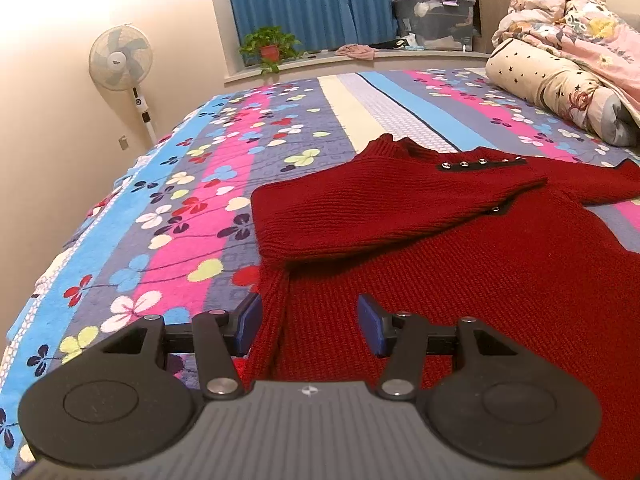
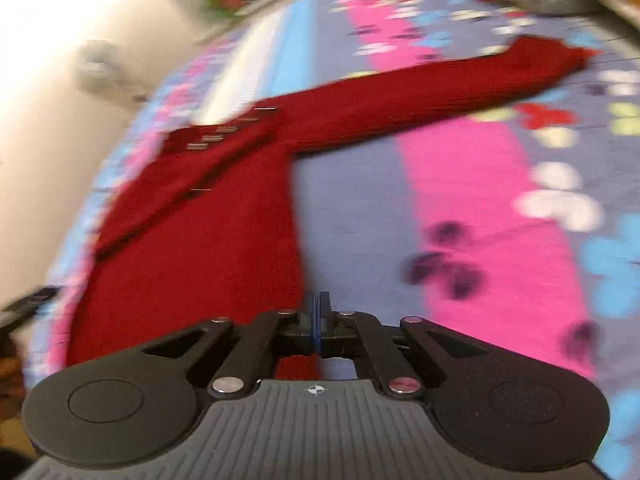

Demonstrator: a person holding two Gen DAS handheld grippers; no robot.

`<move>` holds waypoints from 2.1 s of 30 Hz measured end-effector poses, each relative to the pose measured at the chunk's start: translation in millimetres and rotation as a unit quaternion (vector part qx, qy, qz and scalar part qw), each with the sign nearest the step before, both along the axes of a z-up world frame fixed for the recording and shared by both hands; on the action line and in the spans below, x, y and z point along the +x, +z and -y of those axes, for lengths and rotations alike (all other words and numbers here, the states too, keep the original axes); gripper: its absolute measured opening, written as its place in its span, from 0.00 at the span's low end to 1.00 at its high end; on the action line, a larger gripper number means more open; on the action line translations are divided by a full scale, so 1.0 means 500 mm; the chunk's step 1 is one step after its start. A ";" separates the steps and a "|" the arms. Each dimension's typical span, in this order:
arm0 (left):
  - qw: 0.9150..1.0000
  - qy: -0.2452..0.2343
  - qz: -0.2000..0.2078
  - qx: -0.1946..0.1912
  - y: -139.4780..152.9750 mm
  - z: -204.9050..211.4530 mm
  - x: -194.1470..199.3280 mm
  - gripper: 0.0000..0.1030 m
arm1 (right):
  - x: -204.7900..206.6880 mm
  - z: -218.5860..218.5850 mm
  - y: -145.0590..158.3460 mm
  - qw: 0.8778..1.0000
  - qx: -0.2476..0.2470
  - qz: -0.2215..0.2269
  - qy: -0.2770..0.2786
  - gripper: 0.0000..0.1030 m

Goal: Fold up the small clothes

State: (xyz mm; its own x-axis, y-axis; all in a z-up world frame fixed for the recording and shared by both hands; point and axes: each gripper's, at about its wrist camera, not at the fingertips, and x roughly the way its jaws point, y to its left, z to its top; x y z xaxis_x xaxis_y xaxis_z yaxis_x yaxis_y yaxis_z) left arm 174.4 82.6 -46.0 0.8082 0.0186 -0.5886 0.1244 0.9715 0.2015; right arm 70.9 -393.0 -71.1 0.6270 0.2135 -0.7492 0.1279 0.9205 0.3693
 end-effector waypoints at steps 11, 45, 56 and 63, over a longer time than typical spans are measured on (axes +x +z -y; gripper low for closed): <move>1.000 -0.004 -0.008 0.002 -0.004 0.007 0.005 0.58 | 0.002 -0.045 -0.061 0.993 0.062 -0.066 0.072 0.45; 0.995 0.059 -0.084 0.015 -0.062 0.023 0.028 0.78 | 0.051 -0.097 0.048 0.991 -0.088 0.074 0.074 0.29; 0.995 0.091 -0.035 0.010 -0.018 0.216 0.148 0.31 | 0.103 -0.082 0.089 0.994 -0.058 0.090 0.022 0.34; 0.998 0.054 -0.023 0.013 -0.068 0.366 0.228 0.41 | 0.121 -0.098 0.089 0.995 -0.062 0.067 0.033 0.34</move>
